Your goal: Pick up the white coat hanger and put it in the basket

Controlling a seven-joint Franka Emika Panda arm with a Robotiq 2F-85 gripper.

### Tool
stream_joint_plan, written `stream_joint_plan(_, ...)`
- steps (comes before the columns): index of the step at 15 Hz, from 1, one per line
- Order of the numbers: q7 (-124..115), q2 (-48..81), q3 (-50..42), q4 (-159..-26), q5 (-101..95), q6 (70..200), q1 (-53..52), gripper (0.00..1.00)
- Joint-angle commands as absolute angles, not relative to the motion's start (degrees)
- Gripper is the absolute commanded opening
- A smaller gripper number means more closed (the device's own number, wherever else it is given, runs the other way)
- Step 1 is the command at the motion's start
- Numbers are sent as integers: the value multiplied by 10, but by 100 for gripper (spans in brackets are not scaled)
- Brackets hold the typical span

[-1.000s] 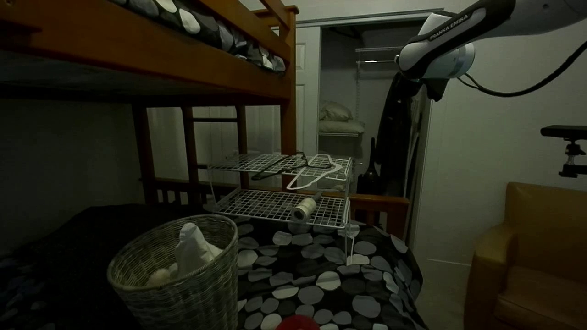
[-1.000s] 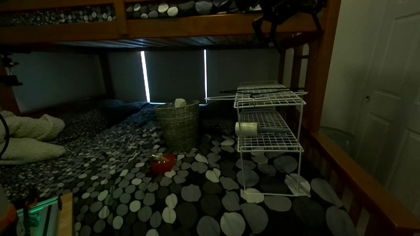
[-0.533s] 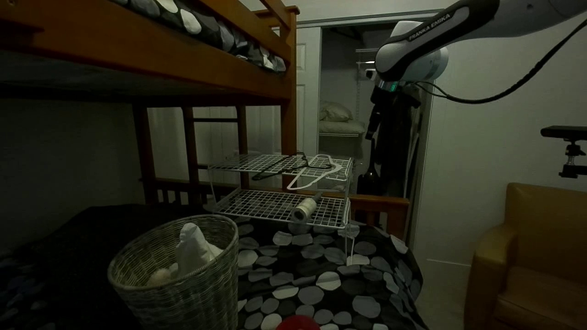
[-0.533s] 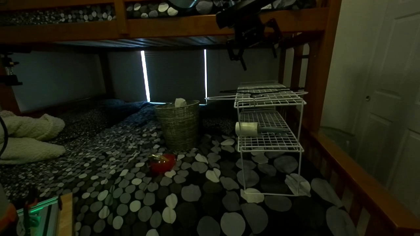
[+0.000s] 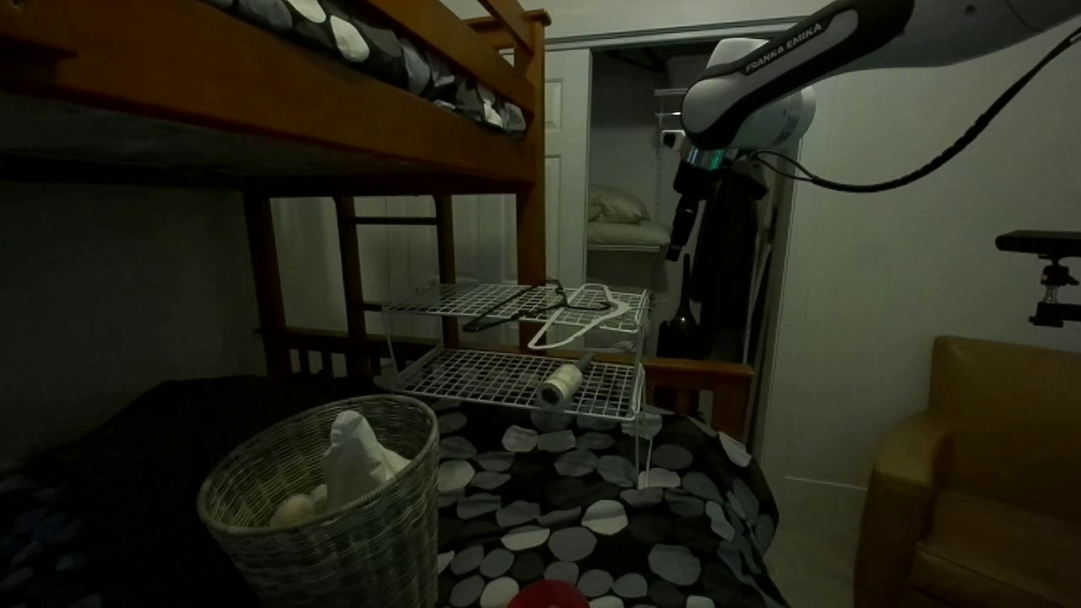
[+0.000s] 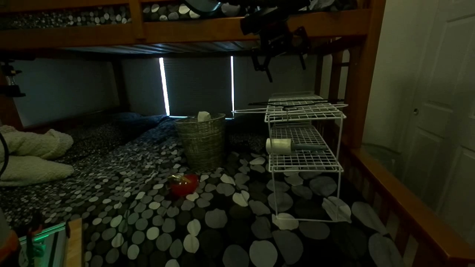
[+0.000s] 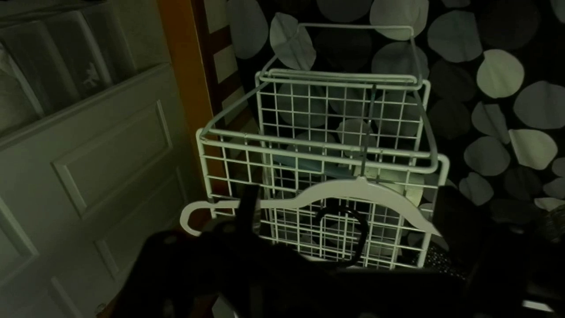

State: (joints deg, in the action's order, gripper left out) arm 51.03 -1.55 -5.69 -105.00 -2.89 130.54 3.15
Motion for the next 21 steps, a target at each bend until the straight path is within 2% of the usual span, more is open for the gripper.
stream_joint_plan(1,482,-3,-46,-1044,-61,1286,31,100)
stream_joint_plan(9,308,51,-18,-1035,-140,1286,14,100)
stream_joint_plan(14,239,72,-17,-1034,-156,1307,17,73)
stream_joint_plan(16,238,84,-18,-1027,-144,1324,21,55)
stream_joint_plan(17,243,88,-17,-1027,-136,1335,24,39)
stream_joint_plan(20,256,102,-16,-1021,-127,1348,29,31)
stream_joint_plan(21,254,106,-17,-1021,-131,1348,30,34)
